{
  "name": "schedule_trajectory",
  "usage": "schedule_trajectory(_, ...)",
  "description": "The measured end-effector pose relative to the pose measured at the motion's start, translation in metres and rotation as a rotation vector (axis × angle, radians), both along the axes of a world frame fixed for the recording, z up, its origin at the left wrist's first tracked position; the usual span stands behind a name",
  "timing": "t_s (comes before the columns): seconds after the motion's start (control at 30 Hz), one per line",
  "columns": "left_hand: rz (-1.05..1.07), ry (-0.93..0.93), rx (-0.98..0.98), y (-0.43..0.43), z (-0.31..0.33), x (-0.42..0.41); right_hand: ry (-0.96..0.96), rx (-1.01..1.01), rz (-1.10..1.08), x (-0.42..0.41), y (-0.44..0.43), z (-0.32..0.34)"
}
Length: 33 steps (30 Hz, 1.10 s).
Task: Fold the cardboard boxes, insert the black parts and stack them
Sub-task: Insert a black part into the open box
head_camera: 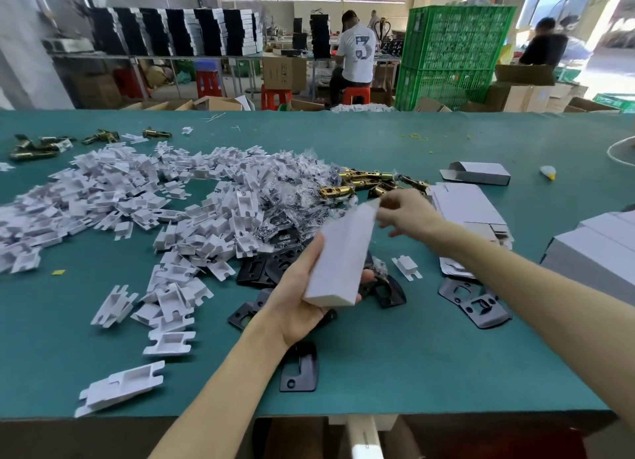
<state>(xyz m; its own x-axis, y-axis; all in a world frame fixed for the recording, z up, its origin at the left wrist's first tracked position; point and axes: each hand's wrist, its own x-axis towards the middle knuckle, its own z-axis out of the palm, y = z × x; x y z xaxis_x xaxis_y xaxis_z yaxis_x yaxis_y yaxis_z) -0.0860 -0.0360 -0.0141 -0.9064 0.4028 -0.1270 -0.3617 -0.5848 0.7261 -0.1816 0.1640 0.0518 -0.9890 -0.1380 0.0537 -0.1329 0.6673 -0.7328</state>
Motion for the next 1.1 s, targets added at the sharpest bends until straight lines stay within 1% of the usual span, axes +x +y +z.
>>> schedule_trajectory(0.07,0.052,-0.022,0.045,-0.002,0.0,-0.002,0.005,0.11,0.009,-0.006,-0.011,-0.015)
schedule_trajectory(0.1,0.046,-0.015,0.052,-0.002,-0.001,-0.003,0.031,0.171,0.006,-0.01,-0.017,-0.021)
schedule_trajectory(0.17,-0.007,0.019,0.038,-0.002,-0.002,-0.002,0.103,0.224,0.022,-0.015,-0.027,-0.028)
schedule_trajectory(0.27,-0.122,0.061,-0.059,0.001,-0.003,0.001,0.147,0.264,0.108,-0.029,-0.04,-0.03)
schedule_trajectory(0.3,-0.153,0.068,-0.096,0.003,-0.004,0.002,0.118,0.28,0.14,-0.034,-0.045,-0.028)
schedule_trajectory(0.37,-0.183,0.082,-0.145,0.007,-0.003,0.003,0.039,0.376,0.114,-0.043,-0.05,-0.029)
schedule_trajectory(0.43,-0.169,0.116,-0.17,0.008,-0.002,0.003,-0.081,0.495,0.061,-0.045,-0.042,-0.041)
schedule_trajectory(0.5,-0.143,0.15,-0.177,0.01,-0.001,0.002,-0.19,0.537,0.054,-0.041,-0.039,-0.049)
schedule_trajectory(0.57,-0.094,0.162,-0.241,0.011,-0.001,0.001,-0.12,0.463,-0.02,-0.05,-0.044,-0.044)
schedule_trajectory(0.63,-0.075,0.167,-0.332,0.014,-0.002,0.002,-0.064,0.324,-0.083,-0.058,-0.055,-0.033)
schedule_trajectory(0.7,-0.109,0.187,-0.382,0.016,-0.001,0.004,-0.054,0.226,-0.085,-0.059,-0.054,-0.032)
schedule_trajectory(0.77,-0.144,0.216,-0.395,0.016,0.0,0.005,-0.011,0.188,-0.072,-0.052,-0.04,-0.036)
schedule_trajectory(0.87,-0.143,0.236,-0.323,0.016,-0.001,0.005,0.084,0.189,0.001,-0.044,-0.022,-0.034)
schedule_trajectory(1.1,-0.085,0.311,-0.143,0.012,0.002,0.006,0.172,0.027,0.057,-0.011,0.014,-0.014)
